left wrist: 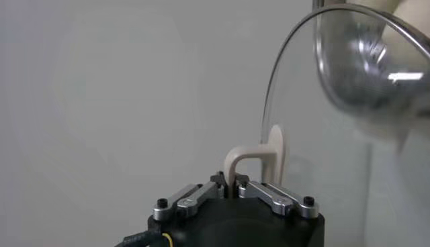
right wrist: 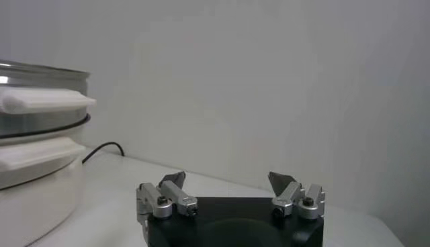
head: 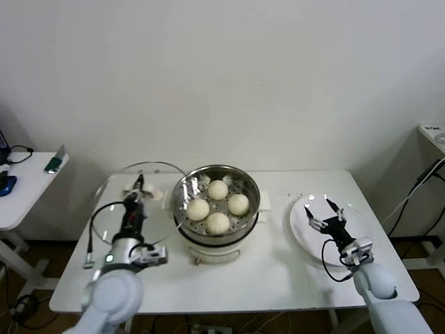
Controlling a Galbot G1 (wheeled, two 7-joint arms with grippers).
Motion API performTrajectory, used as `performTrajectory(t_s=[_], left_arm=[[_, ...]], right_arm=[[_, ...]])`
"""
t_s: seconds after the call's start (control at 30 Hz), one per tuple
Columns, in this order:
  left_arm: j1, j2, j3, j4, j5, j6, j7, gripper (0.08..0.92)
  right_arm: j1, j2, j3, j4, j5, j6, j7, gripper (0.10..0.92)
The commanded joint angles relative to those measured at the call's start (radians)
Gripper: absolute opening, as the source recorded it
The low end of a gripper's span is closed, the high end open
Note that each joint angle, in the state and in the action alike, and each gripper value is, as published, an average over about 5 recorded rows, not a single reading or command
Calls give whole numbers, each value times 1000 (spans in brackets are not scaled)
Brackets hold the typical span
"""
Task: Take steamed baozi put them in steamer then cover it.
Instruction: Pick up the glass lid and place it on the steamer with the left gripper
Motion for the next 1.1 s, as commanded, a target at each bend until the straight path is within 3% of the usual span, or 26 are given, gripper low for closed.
performTrajectory(t_s=[0.03,0.53,1.1], left_arm=[[-210,-205,245,127,118,91,106,154],[-270,-397,313,274,182,101,80,154],[-272,-438,310,361,277,75,92,154]], right_arm=[[12,8,3,-25,-16,8,-1,823],[8,2,23,-45,-17,21,-6,823],[17,1,29,-71,-21,34,-15,823]])
